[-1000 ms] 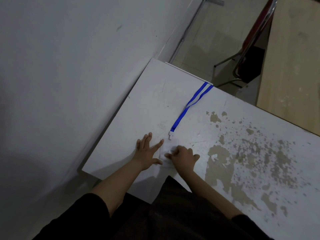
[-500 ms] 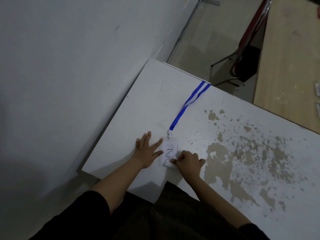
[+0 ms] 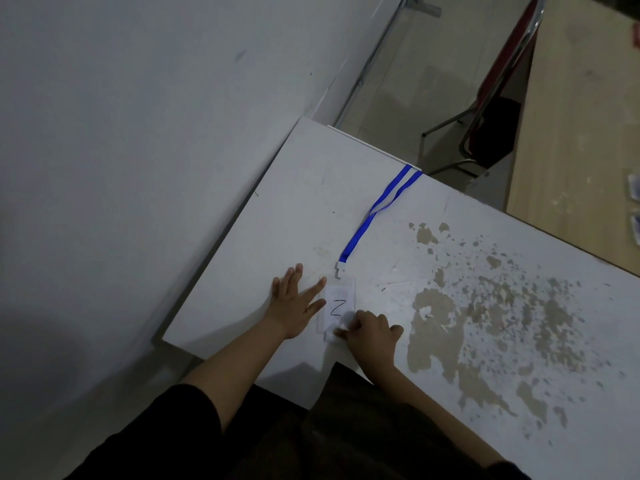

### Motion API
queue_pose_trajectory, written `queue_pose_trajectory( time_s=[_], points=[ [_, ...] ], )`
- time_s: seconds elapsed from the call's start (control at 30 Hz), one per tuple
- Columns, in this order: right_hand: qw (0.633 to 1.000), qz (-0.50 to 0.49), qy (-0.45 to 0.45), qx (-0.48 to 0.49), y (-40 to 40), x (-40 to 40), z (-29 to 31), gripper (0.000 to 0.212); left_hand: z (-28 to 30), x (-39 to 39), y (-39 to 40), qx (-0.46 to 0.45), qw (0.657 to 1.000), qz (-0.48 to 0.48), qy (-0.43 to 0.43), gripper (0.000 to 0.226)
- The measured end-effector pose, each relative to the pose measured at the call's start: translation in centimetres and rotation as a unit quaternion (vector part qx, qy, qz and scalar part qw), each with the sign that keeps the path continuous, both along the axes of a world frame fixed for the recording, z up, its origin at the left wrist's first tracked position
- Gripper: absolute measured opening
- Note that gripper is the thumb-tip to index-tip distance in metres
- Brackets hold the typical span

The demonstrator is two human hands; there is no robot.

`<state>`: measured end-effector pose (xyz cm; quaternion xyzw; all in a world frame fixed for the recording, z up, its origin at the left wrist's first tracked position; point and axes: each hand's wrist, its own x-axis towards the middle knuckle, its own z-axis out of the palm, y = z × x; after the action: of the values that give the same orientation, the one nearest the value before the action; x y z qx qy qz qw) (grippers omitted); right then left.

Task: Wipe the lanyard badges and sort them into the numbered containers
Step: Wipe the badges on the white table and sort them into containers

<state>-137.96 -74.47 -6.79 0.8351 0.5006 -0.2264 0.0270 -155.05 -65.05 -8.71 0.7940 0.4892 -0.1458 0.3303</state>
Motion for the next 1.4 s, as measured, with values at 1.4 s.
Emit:
queue_pose_trajectory(
  time_s=[1.4],
  points=[
    [0.997, -0.072, 0.033, 0.008, 5.9, -1.0, -0.4, 0.03, -0.2, 0.0, 0.2, -0.019, 1.0, -0.001, -0.002, 0.051]
  ],
)
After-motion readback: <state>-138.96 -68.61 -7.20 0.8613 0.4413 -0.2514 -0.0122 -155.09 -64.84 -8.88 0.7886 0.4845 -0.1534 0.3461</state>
